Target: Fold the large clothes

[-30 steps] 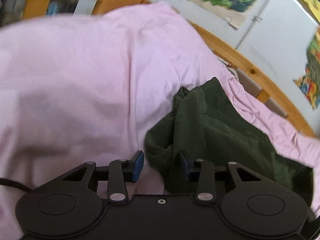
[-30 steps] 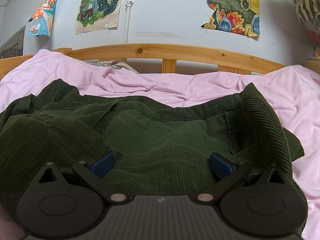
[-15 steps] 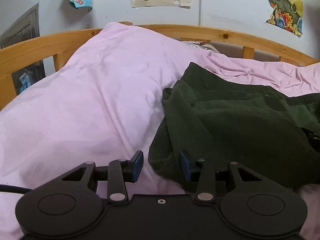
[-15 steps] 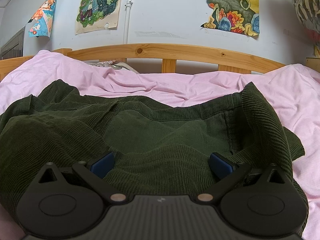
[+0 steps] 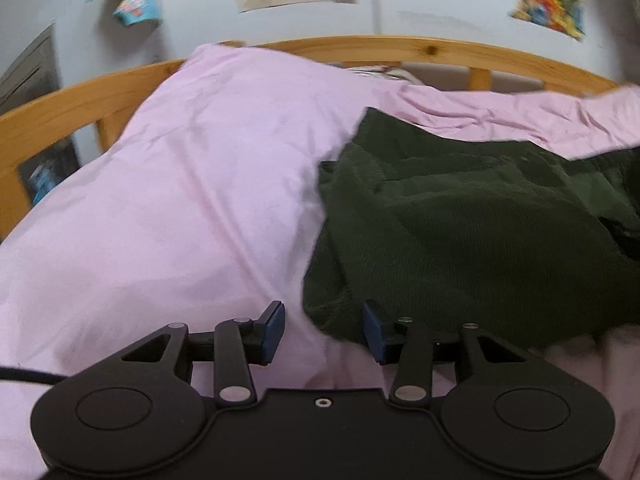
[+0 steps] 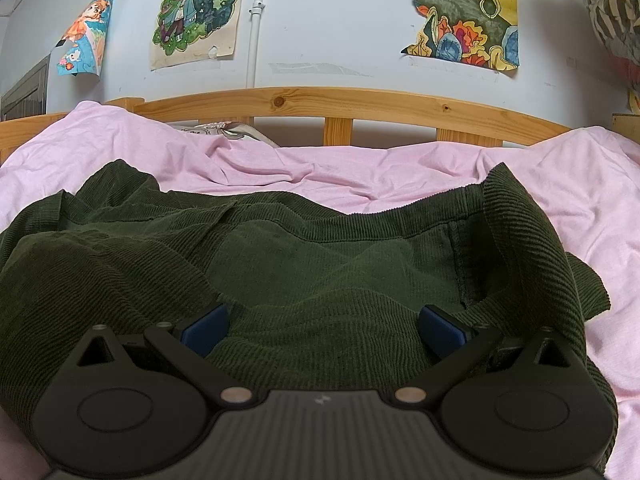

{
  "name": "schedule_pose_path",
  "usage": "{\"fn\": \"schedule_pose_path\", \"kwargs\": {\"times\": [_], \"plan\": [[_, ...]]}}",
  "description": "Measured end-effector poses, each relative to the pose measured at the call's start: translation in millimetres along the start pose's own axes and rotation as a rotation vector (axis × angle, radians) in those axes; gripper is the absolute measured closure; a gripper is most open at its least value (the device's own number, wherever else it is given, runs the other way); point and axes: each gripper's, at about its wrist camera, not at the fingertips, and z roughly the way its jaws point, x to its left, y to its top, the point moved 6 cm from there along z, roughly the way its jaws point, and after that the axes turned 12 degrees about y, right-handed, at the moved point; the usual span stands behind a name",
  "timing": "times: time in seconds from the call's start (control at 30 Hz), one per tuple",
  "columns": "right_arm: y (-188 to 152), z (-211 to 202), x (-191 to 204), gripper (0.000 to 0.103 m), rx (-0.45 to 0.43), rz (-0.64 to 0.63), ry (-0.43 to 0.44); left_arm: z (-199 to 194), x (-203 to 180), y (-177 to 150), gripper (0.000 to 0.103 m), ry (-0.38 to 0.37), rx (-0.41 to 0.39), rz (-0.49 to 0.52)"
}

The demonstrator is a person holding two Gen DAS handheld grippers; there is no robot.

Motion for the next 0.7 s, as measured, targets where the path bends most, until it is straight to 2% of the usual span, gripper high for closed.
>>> {"fn": "schedule_pose_path", "kwargs": {"times": [0.07,0.13,0.2,0.23,0.27,0.3,0.4,0.47,0.53,0.6,0.67,0.7], "plan": [[0,0,0,0.000,0.000,0.000,0.000,5,-10,2,0.057,-0.015,0.009,0.077],[0,0,0,0.000,0.000,0.001,0.000,11,-13,3,0.060,-0.032,0.027,0.108],[0,0,0,0.000,0.001,0.001,0.000,14,-14,5,0.072,-0.070,0.040,0.100],[0,0,0,0.000,0.001,0.001,0.000,14,-15,6,0.086,-0.089,0.042,0.099],[0,0,0,0.000,0.001,0.001,0.000,14,-15,6,0.094,-0.083,0.034,0.104],[0,0,0,0.000,0.001,0.001,0.000,13,-14,6,0.096,-0.078,0.030,0.100],[0,0,0,0.000,0.001,0.001,-0.001,10,-2,5,0.099,-0.081,0.041,-0.009],[0,0,0,0.000,0.002,0.003,0.001,6,10,1,0.101,-0.049,0.053,-0.093],[0,1,1,0.000,0.003,0.003,0.000,6,21,-5,0.103,-0.050,0.086,-0.186],[0,0,1,0.000,0.003,0.003,0.000,11,32,-15,0.103,0.000,0.145,-0.231],[0,0,0,0.000,0.003,0.003,0.001,17,44,-24,0.103,0.013,0.190,-0.291],[0,0,0,0.000,0.004,0.003,0.001,16,46,-24,0.103,0.005,0.187,-0.296]]}}
